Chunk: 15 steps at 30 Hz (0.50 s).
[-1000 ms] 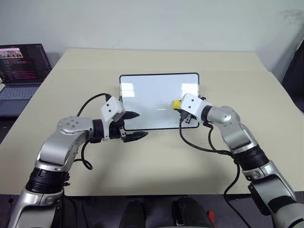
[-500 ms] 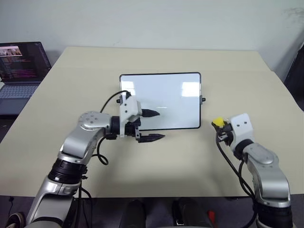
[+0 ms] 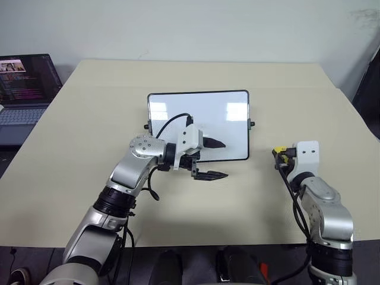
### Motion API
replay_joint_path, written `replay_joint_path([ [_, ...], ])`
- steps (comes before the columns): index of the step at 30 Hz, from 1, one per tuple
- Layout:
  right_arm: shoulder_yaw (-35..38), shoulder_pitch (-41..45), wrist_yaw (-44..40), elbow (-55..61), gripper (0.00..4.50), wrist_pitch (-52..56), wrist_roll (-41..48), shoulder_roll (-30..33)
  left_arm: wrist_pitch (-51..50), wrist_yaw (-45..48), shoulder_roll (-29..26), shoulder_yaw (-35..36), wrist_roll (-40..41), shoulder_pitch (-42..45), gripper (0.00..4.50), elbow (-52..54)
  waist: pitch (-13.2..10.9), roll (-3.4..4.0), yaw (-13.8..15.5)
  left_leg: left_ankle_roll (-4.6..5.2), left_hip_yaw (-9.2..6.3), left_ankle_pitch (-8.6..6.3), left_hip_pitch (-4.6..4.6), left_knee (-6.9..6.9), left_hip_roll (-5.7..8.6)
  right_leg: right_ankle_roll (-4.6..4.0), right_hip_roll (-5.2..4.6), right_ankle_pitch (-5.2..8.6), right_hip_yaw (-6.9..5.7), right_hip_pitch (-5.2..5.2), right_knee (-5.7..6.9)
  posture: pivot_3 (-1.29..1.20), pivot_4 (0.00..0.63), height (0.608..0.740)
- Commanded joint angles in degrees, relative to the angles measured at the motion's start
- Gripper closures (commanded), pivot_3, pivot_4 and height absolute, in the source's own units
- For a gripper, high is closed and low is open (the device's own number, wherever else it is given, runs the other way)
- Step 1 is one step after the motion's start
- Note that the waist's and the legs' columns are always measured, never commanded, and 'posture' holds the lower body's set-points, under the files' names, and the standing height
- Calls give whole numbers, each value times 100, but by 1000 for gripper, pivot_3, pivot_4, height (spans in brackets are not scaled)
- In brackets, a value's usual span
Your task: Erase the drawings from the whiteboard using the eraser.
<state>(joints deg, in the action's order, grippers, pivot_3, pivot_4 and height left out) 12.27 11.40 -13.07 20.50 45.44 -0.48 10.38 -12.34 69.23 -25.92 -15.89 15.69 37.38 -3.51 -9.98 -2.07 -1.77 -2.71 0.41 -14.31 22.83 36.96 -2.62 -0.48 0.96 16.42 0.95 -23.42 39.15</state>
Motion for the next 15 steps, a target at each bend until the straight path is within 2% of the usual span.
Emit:
replay_joint_path([
  [1, 218, 166, 119, -195, 2473, -223, 160, 110, 86, -47, 53, 46, -15, 45, 0, 101, 0, 0, 1, 0, 0, 0, 1, 0, 0, 0, 0, 0, 0, 0, -1, 0, 150, 740],
  [7, 341, 270, 223, -373, 246, -326, 411, 110, -7, -192, 28, 105, -11, -145, 0, 261, 0, 1, 1, 0, 1, 0, 2, 0, -1, -1, -1, -1, 0, 0, -2, 0, 150, 740],
  [8, 324, 286, 218, -282, 32, -335, 463, 103, -40, -248, 2, 151, -3, -183, 0, 292, 0, 1, 1, 0, 0, 0, 1, 0, -2, -1, -1, -1, 0, 0, -2, 0, 150, 740],
  [12, 251, 173, 225, 635, 32, -95, 708, 73, -242, -693, -51, 563, 101, -297, 0, 285, -2, 6, -3, 0, -6, 0, 1, 0, -5, -1, -2, -1, -1, -1, 1, 0, 150, 740],
  [15, 184, -151, 230, 1677, 32, 153, 953, -15, -538, -1366, 13, 1115, 224, -410, 0, 257, -1, 6, 6, 0, -20, 0, 2, 0, -9, 0, -3, 0, -5, -1, 1, 0, 150, 740],
])
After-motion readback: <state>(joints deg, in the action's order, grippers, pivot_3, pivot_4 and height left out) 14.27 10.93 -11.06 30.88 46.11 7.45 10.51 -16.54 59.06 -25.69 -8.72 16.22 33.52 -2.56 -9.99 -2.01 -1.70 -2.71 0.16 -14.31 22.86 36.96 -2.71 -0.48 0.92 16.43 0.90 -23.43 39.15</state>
